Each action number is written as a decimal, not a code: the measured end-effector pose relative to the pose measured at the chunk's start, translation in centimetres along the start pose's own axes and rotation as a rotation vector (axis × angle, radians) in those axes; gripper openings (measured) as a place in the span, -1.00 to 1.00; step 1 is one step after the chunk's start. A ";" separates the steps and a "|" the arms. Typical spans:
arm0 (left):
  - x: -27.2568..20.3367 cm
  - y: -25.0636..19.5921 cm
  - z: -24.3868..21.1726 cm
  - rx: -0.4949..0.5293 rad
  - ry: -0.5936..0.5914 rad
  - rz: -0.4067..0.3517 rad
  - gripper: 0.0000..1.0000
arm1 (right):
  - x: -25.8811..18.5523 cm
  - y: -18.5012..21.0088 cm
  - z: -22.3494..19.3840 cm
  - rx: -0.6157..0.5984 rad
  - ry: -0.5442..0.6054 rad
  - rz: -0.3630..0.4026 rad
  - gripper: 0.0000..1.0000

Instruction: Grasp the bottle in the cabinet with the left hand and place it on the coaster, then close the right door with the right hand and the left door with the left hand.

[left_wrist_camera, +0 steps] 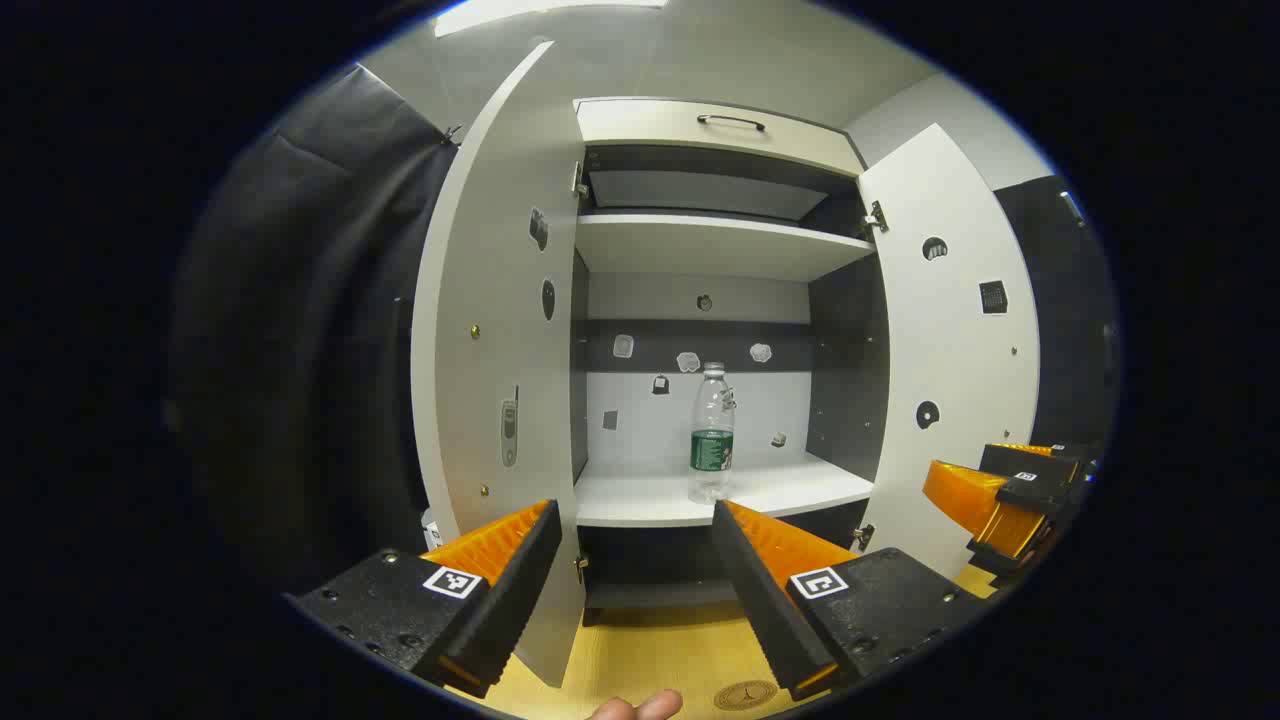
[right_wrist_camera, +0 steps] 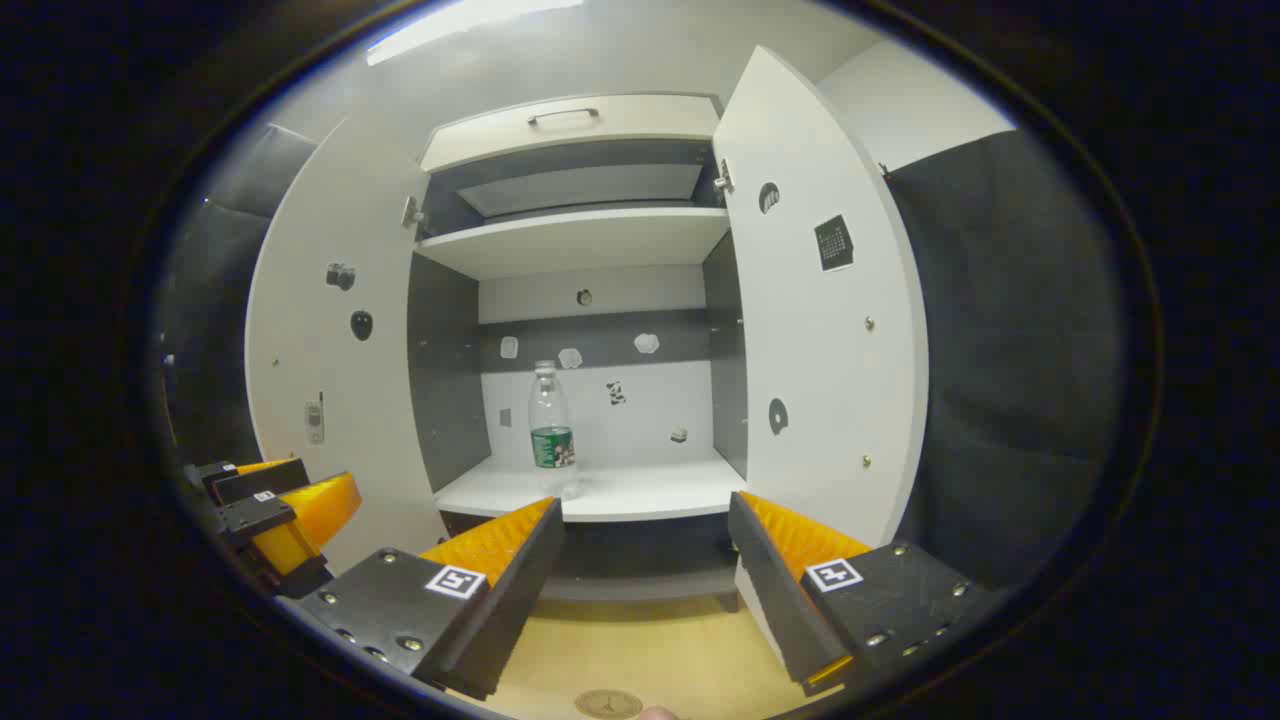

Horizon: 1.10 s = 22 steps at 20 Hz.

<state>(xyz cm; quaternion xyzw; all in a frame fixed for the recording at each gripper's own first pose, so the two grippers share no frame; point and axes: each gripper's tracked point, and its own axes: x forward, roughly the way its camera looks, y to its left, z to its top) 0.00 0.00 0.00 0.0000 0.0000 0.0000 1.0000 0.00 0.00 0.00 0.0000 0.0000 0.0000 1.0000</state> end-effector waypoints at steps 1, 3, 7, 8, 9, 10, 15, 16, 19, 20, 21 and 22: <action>0.1 0.1 -0.1 -0.003 0.002 0.000 0.92 | 0.1 0.1 0.1 -0.002 0.000 0.001 1.00; 0.3 0.2 -0.3 -0.009 0.015 0.002 0.93 | 0.2 0.4 0.0 -0.005 0.006 0.009 1.00; 0.8 0.1 -0.4 -0.006 0.016 0.004 0.93 | 0.7 0.5 0.0 -0.023 0.006 0.010 0.94; 1.0 0.1 -0.4 -0.006 0.016 0.004 0.93 | 0.7 0.5 0.0 -0.020 0.008 0.011 1.00; 1.2 0.1 -0.4 -0.007 0.015 0.003 0.93 | 0.8 0.4 0.0 -0.018 0.009 0.009 1.00; 1.3 0.2 -0.4 -0.008 0.015 0.004 0.93 | 1.0 0.3 0.1 -0.020 0.004 0.004 1.00; 2.2 0.4 -0.9 -0.006 0.027 0.004 0.93 | 1.7 0.4 -0.2 -0.023 0.017 0.006 1.00; 2.5 0.4 -1.0 -0.006 0.028 0.002 0.93 | 1.7 0.4 -0.3 -0.024 0.019 0.007 1.00; 3.5 0.0 -1.3 -0.003 0.035 -0.005 0.93 | 2.1 0.3 -0.8 -0.033 0.027 0.003 1.00; 4.0 -0.2 -1.3 -0.004 0.037 -0.011 0.93 | 2.2 0.2 -0.8 -0.037 0.028 0.000 1.00; 4.5 -0.5 -1.3 -0.005 0.039 -0.017 0.93 | 2.3 0.1 -0.8 -0.039 0.029 -0.004 1.00; 5.2 -0.9 -1.4 -0.006 0.040 -0.025 0.99 | 2.5 0.0 -0.9 -0.038 0.030 -0.006 1.00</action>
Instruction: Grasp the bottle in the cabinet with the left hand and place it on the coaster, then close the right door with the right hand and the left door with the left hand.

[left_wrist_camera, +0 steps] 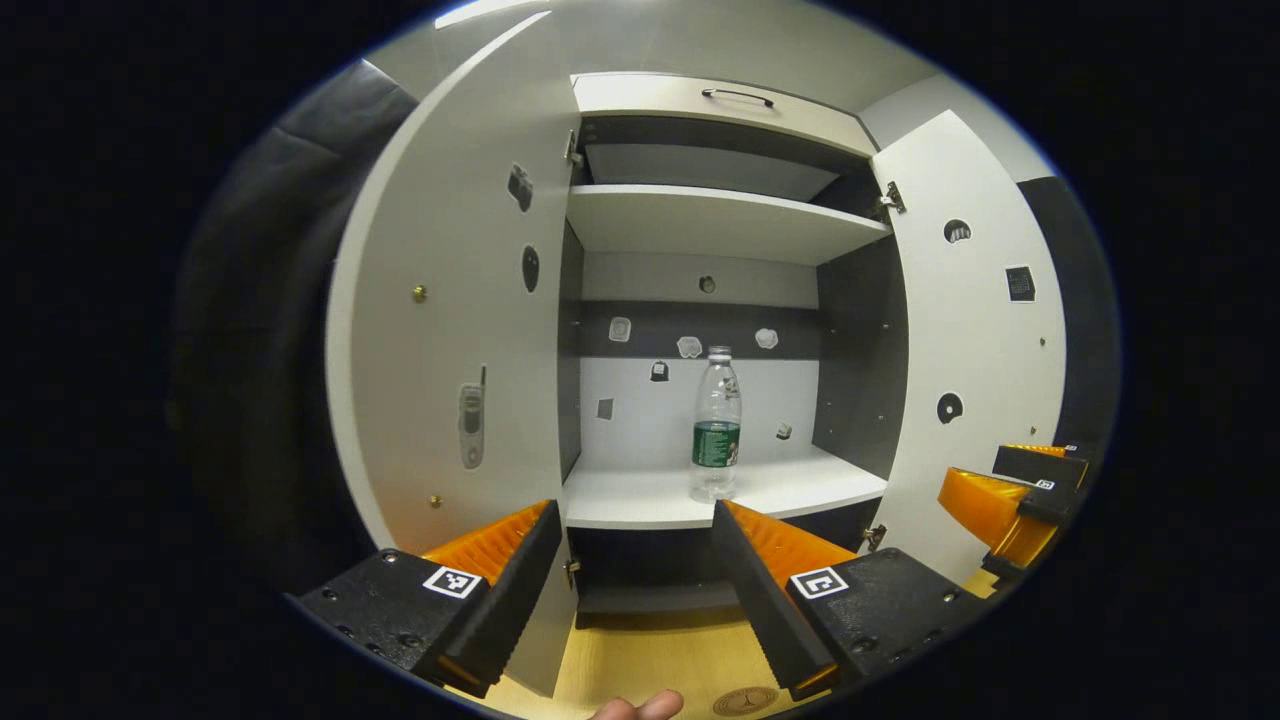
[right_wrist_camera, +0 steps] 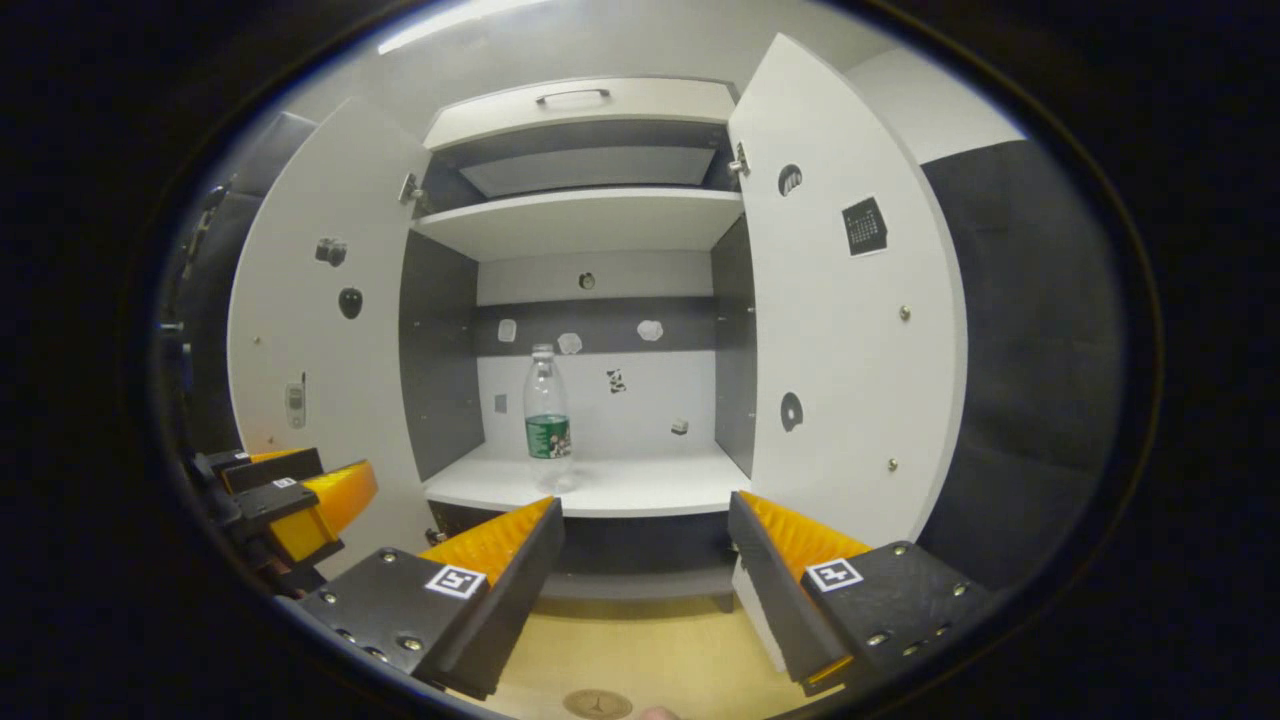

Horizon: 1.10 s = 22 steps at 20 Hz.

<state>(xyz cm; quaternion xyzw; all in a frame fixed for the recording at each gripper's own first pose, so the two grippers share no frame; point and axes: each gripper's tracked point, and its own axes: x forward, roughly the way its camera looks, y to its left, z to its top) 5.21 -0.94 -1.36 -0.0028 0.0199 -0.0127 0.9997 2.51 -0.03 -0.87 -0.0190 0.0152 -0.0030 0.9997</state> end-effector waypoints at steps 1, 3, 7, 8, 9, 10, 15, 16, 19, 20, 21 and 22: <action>0.7 -0.4 0.2 0.000 0.000 -0.008 0.93 | 0.1 -0.1 -0.1 0.004 0.003 -0.001 1.00; 2.6 -1.3 0.5 -0.003 -0.005 -0.029 0.92 | 0.3 -0.5 -0.2 0.012 0.012 -0.006 1.00; 7.1 -4.0 0.7 -0.004 0.008 -0.090 0.94 | 0.5 -1.4 -0.6 0.000 0.028 -0.025 1.00; 8.4 -4.7 0.6 -0.003 0.014 -0.103 0.94 | 0.5 -1.7 -0.7 -0.004 0.035 -0.029 1.00; 9.8 -5.3 0.8 -0.004 0.012 -0.113 0.93 | 0.6 -1.8 -0.8 -0.005 0.041 -0.032 1.00; 11.1 -5.8 0.5 0.002 0.019 -0.121 0.93 | 0.7 -2.0 -0.9 -0.003 0.048 -0.036 1.00; 17.6 -7.8 -0.1 -0.027 0.048 -0.143 0.94 | 0.5 -3.6 -1.4 -0.025 0.074 -0.073 0.94; 18.7 -8.0 -0.2 -0.031 0.052 -0.139 0.94 | 0.4 -4.0 -1.4 -0.027 0.077 -0.081 1.00; 21.9 -8.1 0.1 -0.022 0.040 -0.120 0.94 | 0.3 -4.7 -1.5 -0.018 0.090 -0.094 1.00; 22.8 -8.0 0.2 -0.019 0.037 -0.112 0.93 | 0.3 -4.9 -1.4 -0.021 0.091 -0.100 1.00; 23.6 -8.1 0.2 -0.022 0.039 -0.109 0.93 | 0.3 -5.1 -1.5 -0.026 0.094 -0.105 1.00; 24.3 -8.1 0.2 -0.028 0.042 -0.104 0.93 | 0.2 -5.3 -1.5 -0.026 0.097 -0.110 0.94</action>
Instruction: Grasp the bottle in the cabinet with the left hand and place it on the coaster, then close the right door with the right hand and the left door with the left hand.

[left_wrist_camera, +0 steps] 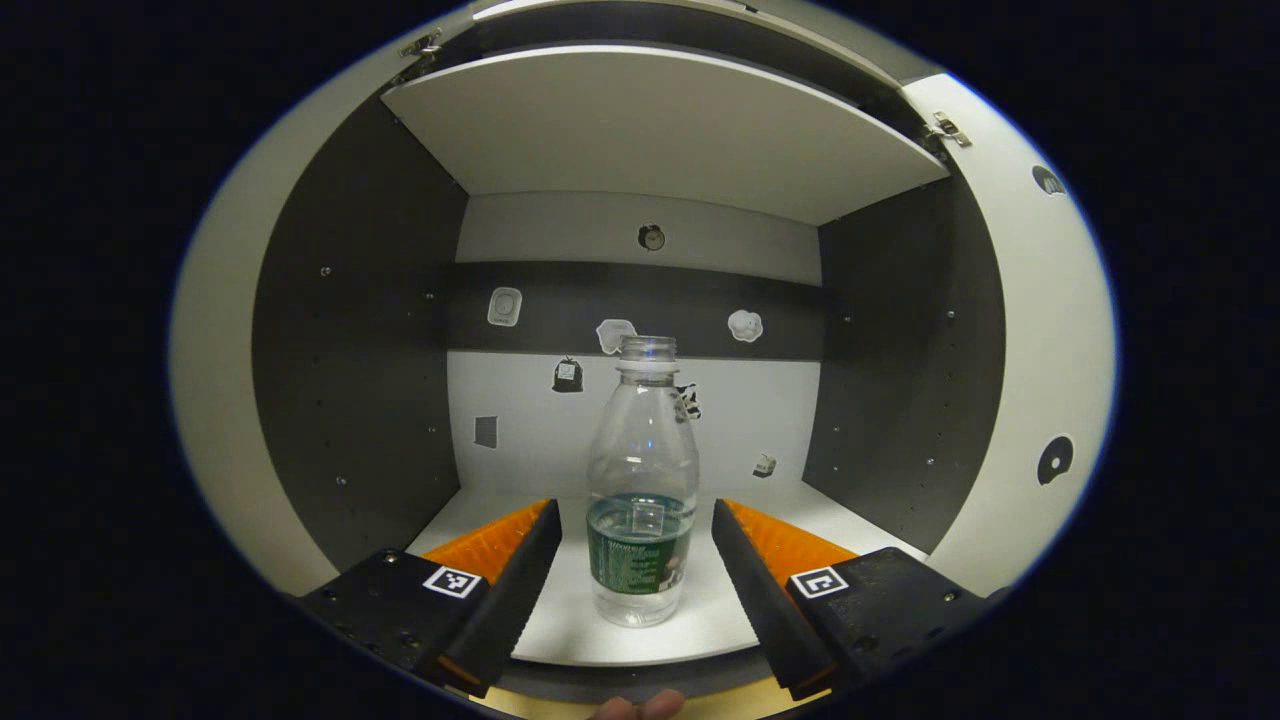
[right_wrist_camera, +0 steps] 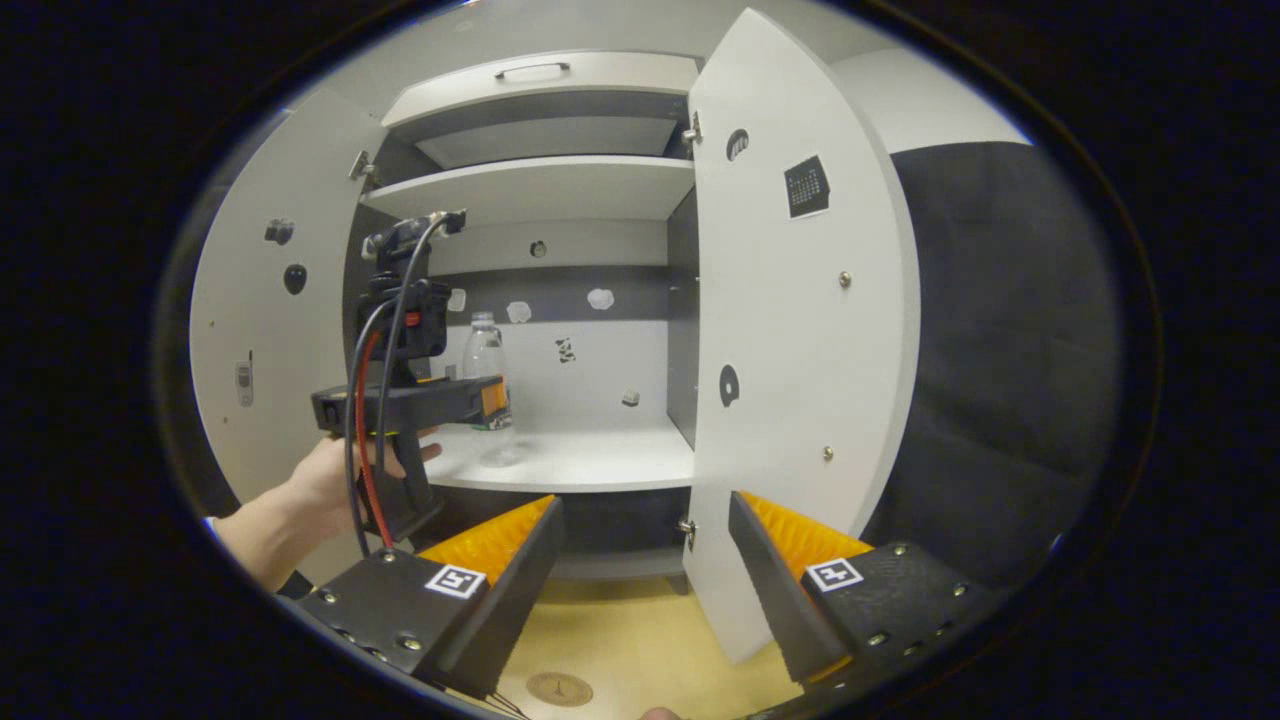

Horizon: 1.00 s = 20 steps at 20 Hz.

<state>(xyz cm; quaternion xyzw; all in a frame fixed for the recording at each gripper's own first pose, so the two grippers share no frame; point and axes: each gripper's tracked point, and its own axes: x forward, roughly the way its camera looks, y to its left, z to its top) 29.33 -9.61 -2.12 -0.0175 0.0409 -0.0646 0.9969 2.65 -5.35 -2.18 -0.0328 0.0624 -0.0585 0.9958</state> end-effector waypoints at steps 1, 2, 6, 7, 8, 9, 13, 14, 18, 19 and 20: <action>0.7 0.1 0.0 -0.006 0.002 0.006 0.93 | -0.1 -0.1 0.0 0.002 0.000 0.000 1.00; 1.3 0.1 -0.1 -0.010 0.003 0.010 0.93 | -0.2 -0.2 0.1 0.001 0.001 0.000 1.00; 2.3 0.3 0.0 0.019 0.012 0.029 0.92 | -0.3 -0.7 -0.5 -0.004 0.015 -0.011 0.94; 2.1 0.0 0.2 0.026 0.009 0.033 0.75 | -0.4 -0.7 -0.9 0.001 0.025 -0.010 1.00; 2.2 -0.3 0.4 0.029 0.000 0.022 0.65 | -0.5 -0.6 -1.1 0.005 0.029 -0.004 1.00; 2.0 -0.4 0.6 0.035 -0.006 0.017 0.64 | -0.5 -0.6 -1.4 0.010 0.030 -0.002 1.00; -0.1 -1.7 2.5 0.074 -0.050 0.001 0.63 | -0.7 -0.3 -2.5 0.051 0.041 0.023 1.00; -0.8 -2.0 2.8 0.075 -0.058 -0.006 0.63 | -0.9 -0.3 -2.7 0.060 0.042 0.029 1.00; -4.8 -2.4 3.6 0.080 -0.083 -0.015 0.63 | -1.8 -0.4 -3.6 0.066 0.046 0.049 1.00; -6.0 -2.4 3.6 0.082 -0.090 -0.013 0.63 | -2.0 -0.5 -3.9 0.073 0.046 0.054 1.00; -7.4 -2.6 3.4 0.079 -0.095 -0.018 0.63 | -2.2 -0.6 -4.2 0.082 0.048 0.059 1.00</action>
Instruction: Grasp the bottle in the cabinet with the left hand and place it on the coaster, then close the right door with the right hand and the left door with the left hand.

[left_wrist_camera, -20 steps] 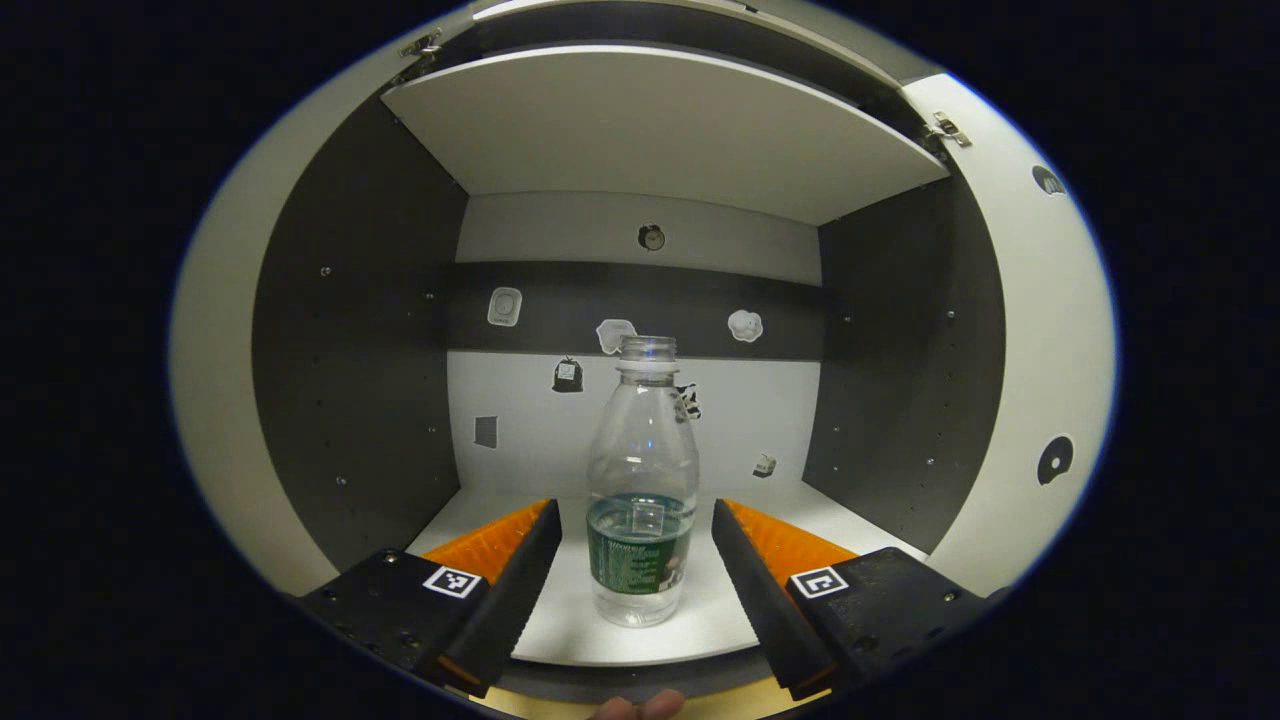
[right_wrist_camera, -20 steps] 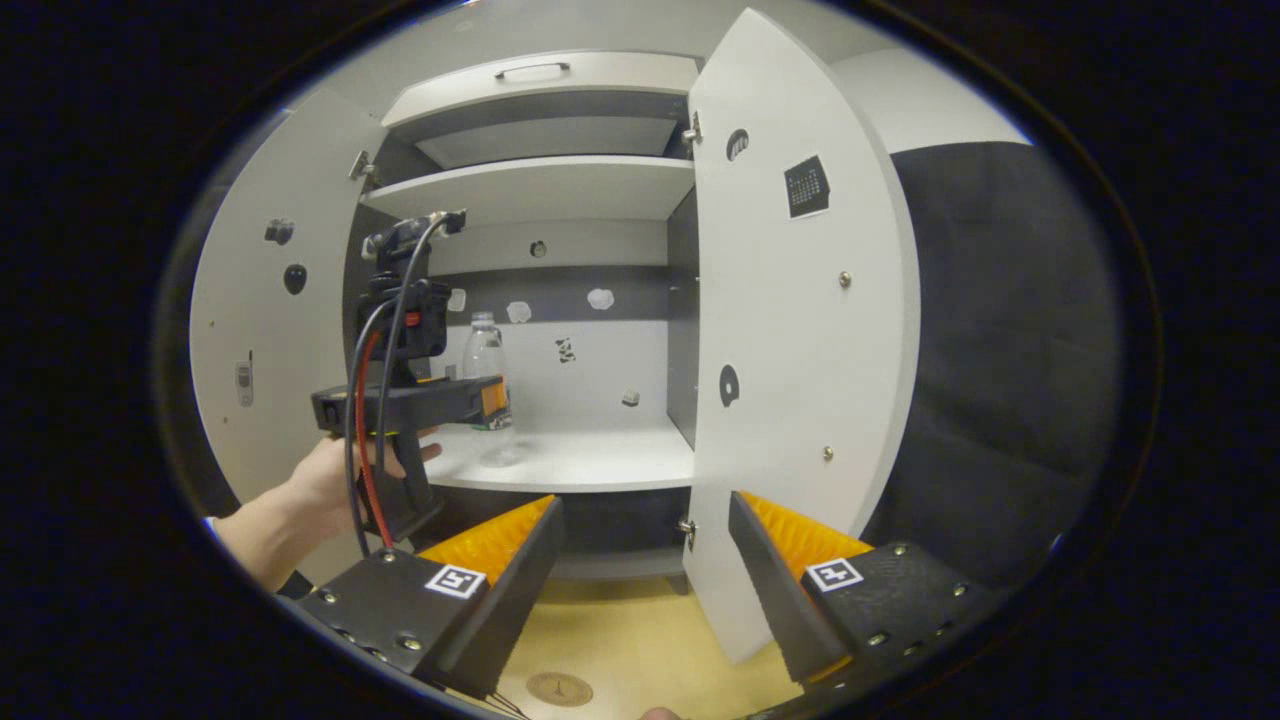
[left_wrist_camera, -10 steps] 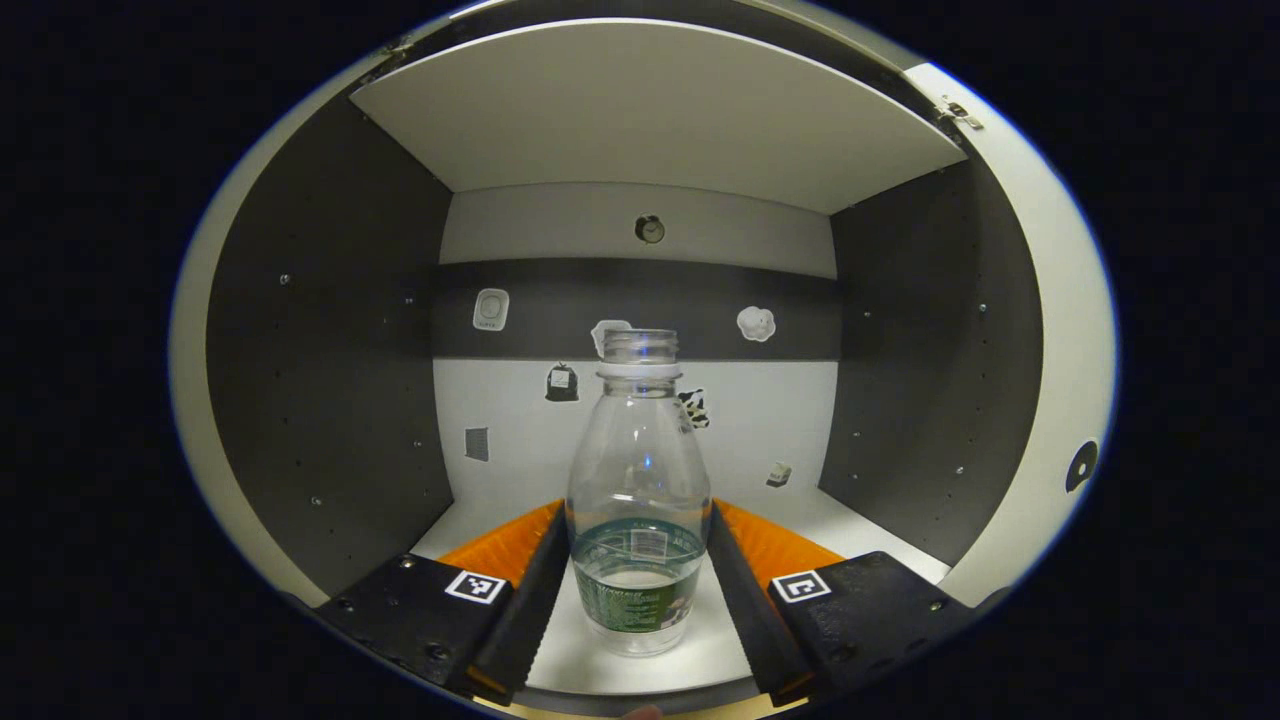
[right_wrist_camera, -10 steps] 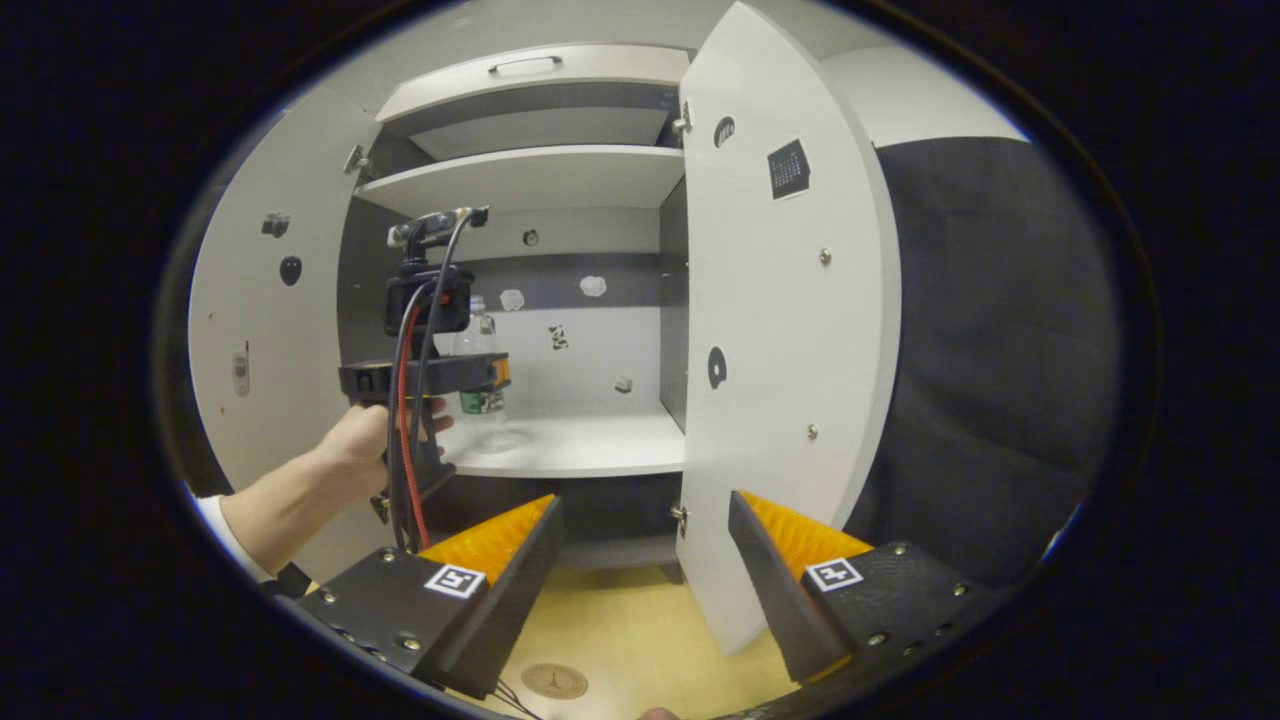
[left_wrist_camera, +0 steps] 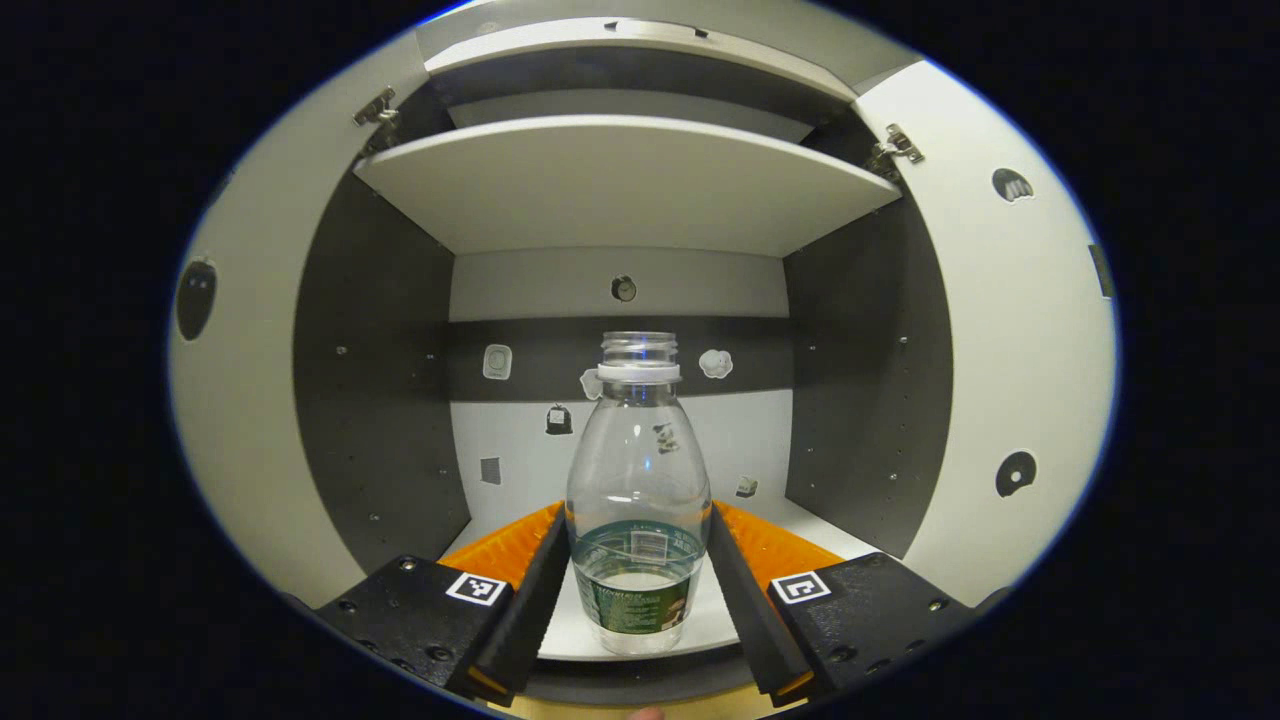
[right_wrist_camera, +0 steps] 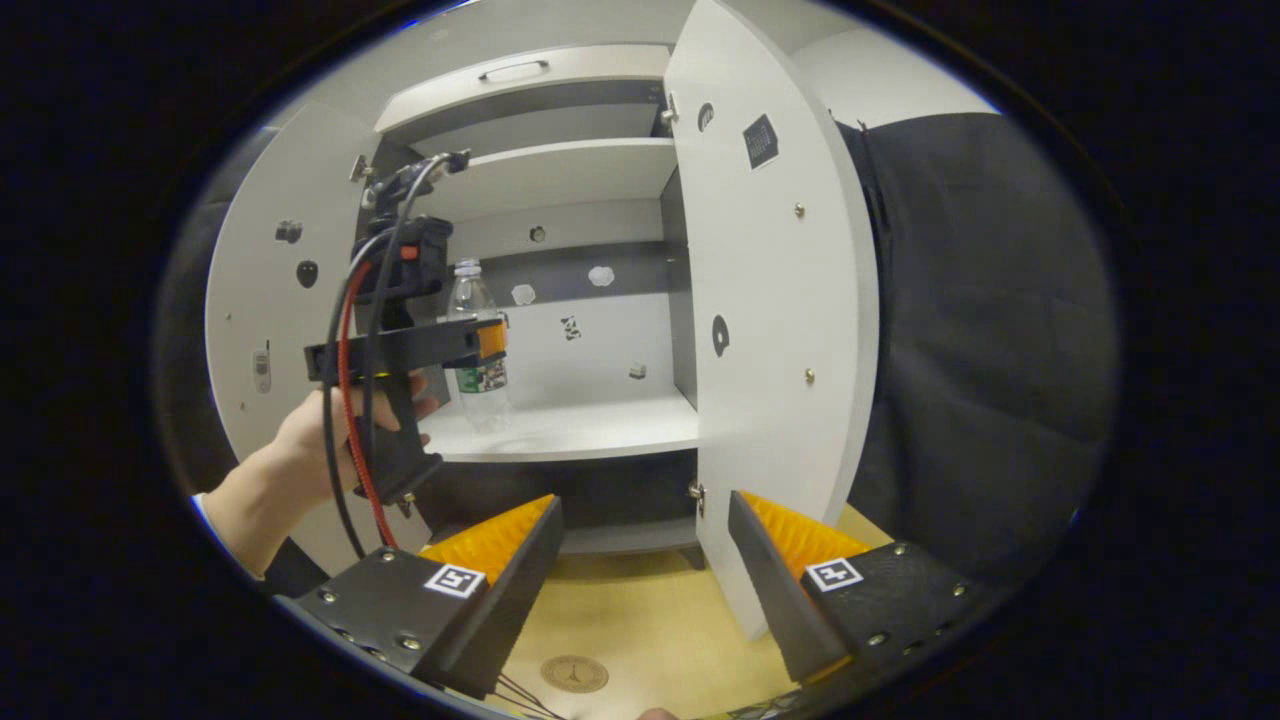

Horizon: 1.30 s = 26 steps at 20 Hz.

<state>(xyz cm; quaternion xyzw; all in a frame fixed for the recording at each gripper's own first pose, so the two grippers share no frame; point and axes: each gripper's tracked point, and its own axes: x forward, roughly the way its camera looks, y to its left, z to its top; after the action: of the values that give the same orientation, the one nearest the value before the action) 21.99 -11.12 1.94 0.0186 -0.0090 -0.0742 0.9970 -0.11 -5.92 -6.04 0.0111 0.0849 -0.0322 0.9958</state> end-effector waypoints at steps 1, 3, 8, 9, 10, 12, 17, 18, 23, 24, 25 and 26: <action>-1.4 -0.2 -0.2 -0.002 -0.001 -0.004 0.63 | -0.2 -0.1 -0.4 0.012 0.006 0.006 1.00; -4.2 -0.4 -1.0 -0.003 0.007 -0.009 0.63 | -0.6 -0.5 -1.1 0.029 0.017 0.014 1.00; -10.6 -1.4 -4.4 0.008 0.019 -0.011 0.63 | -2.0 -1.8 -2.5 0.042 0.036 0.023 1.00; -11.9 -1.8 -5.5 0.001 0.027 -0.019 0.62 | -2.2 -2.3 -2.8 0.044 0.038 0.019 1.00; -13.1 -2.3 -6.9 -0.019 0.043 -0.025 0.63 | -2.5 -2.8 -3.3 0.050 0.045 0.015 1.00; -15.5 -3.2 -10.2 -0.067 0.077 -0.043 0.63 | -3.1 -3.9 -4.4 0.055 0.058 0.002 1.00; -19.5 -6.1 -19.7 -0.042 0.155 -0.062 0.64 | -4.1 -7.3 -8.7 0.053 0.120 -0.050 1.00; -20.0 -7.0 -21.8 -0.025 0.176 -0.075 0.63 | -4.4 -8.0 -9.5 0.053 0.129 -0.058 1.00; -21.6 -10.2 -31.6 -0.009 0.293 -0.082 0.65 | -5.2 -11.6 -10.9 0.042 0.112 -0.113 1.00; -21.8 -10.7 -33.1 -0.003 0.305 -0.083 0.65 | -5.2 -12.2 -10.8 0.044 0.102 -0.123 1.00; -21.7 -11.1 -34.2 0.009 0.305 -0.082 0.65 | -5.2 -12.9 -10.8 0.045 0.099 -0.133 1.00; -21.6 -11.2 -35.3 0.023 0.310 -0.082 0.65 | -5.3 -13.4 -10.9 0.041 0.103 -0.142 1.00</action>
<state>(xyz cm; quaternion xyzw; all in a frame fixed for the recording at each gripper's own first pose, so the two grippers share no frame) -0.31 -17.74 -34.03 0.0418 0.1449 -0.1110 0.9823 -8.05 -18.71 -16.09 0.0270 0.1359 -0.1038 0.9849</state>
